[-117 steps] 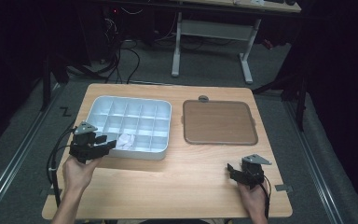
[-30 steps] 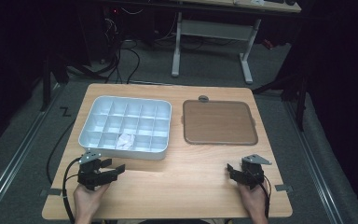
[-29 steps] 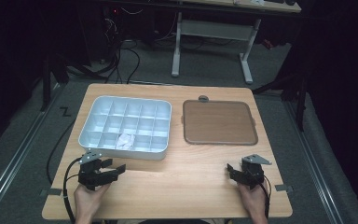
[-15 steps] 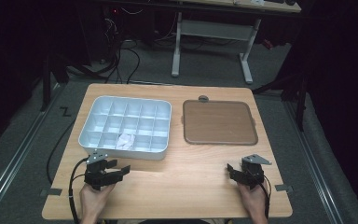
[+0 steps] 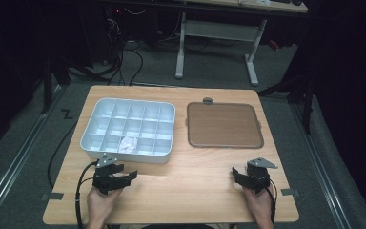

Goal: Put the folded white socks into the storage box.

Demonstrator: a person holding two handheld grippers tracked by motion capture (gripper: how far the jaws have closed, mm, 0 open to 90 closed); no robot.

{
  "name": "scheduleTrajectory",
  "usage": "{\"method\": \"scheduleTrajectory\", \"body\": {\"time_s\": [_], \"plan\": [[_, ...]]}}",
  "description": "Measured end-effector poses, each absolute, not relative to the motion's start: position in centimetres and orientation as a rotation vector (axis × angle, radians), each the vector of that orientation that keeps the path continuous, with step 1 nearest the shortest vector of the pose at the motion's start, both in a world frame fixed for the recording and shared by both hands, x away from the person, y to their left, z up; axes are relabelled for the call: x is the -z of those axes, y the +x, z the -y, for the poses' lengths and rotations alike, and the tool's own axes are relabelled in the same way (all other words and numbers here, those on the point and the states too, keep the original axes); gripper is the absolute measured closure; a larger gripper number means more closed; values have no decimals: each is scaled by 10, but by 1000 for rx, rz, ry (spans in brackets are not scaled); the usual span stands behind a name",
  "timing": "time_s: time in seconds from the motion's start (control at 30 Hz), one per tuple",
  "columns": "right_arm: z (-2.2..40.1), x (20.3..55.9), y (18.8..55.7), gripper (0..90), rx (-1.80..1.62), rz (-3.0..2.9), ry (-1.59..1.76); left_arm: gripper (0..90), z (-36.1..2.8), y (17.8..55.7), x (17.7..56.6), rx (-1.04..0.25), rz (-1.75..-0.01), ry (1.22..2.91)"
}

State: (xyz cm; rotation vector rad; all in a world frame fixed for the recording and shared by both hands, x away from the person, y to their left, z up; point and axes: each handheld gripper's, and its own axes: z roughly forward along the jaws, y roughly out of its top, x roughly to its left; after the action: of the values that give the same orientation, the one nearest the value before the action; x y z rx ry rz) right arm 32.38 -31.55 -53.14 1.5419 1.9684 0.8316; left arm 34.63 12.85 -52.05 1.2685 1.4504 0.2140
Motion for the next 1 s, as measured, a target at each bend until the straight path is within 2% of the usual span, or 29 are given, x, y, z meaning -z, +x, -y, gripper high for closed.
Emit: {"method": "scheduleTrajectory", "body": {"time_s": [0.47, 1.0], "plan": [[315, 531, 324, 325, -832, -1968, 1542, 334, -123, 348, 536, -264, -1456, 1304], [315, 531, 324, 325, -832, -1971, 1540, 312, -112, 347, 545, -421, -1394, 1328]]}}
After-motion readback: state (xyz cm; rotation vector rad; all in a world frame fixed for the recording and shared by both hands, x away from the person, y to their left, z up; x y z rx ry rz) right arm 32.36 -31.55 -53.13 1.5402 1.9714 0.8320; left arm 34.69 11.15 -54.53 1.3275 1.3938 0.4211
